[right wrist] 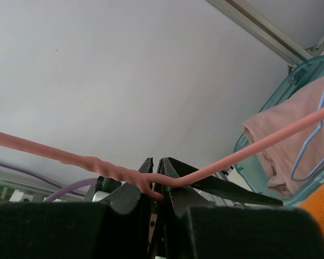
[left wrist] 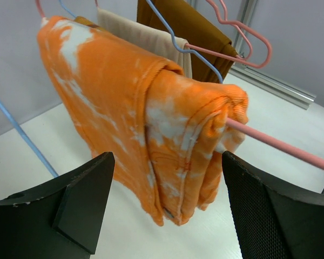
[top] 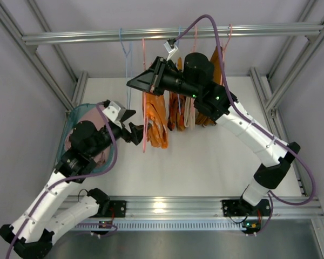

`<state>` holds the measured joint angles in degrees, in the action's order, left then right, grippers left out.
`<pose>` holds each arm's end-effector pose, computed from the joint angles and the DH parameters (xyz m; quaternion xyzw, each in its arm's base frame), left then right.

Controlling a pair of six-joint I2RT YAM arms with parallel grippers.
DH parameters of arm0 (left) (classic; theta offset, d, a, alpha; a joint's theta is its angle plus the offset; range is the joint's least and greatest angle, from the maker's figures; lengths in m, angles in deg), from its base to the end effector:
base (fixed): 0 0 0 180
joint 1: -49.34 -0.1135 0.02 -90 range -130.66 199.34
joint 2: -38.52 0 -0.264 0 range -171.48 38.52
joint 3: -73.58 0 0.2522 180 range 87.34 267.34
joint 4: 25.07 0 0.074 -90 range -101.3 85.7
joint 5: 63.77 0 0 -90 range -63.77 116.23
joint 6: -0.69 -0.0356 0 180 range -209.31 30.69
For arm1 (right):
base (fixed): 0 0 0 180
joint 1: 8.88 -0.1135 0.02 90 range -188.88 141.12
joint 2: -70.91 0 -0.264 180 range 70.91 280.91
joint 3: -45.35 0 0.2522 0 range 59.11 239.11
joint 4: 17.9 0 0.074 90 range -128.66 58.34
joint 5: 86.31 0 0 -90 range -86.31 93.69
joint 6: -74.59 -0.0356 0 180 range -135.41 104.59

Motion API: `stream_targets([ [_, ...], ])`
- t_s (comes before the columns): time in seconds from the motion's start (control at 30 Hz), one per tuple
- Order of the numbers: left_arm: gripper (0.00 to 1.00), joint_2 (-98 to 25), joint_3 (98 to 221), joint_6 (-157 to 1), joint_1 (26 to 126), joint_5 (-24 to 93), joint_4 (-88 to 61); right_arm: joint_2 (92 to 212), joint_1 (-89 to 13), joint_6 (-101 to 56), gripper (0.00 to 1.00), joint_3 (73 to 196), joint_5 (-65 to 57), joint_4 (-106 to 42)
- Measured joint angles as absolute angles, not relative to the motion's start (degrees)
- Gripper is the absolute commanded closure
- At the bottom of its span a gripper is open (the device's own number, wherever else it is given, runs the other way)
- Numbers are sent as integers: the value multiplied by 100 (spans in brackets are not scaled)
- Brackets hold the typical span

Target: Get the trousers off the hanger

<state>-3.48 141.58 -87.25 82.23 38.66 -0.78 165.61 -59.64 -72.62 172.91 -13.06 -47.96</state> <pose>0.1295 -0.0929 0.4040 0.2589 0.6468 -0.2861 0.6578 0.2207 0.2864 0.5187 -0.0669 0.6871 0.6386 0.3400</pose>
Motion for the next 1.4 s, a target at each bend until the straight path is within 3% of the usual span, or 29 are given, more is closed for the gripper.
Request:
stream_targets([
  [0.4,16,-372,14024,-8751,8898,2482,-238,16624,-5962,-7264,100,17394,-1306,-4767],
  [0.83,15,203,13814,-8784,8872,2532,-58,16624,-5934,-7247,100,17394,-1295,-4765],
  [1.2,15,-492,13738,-8727,8848,2677,-231,16624,-5923,-7251,100,17398,-1293,-4765],
  [1.4,21,-636,13738,-8624,8848,2215,-382,16624,-5923,-7254,100,17398,-1297,-4765],
])
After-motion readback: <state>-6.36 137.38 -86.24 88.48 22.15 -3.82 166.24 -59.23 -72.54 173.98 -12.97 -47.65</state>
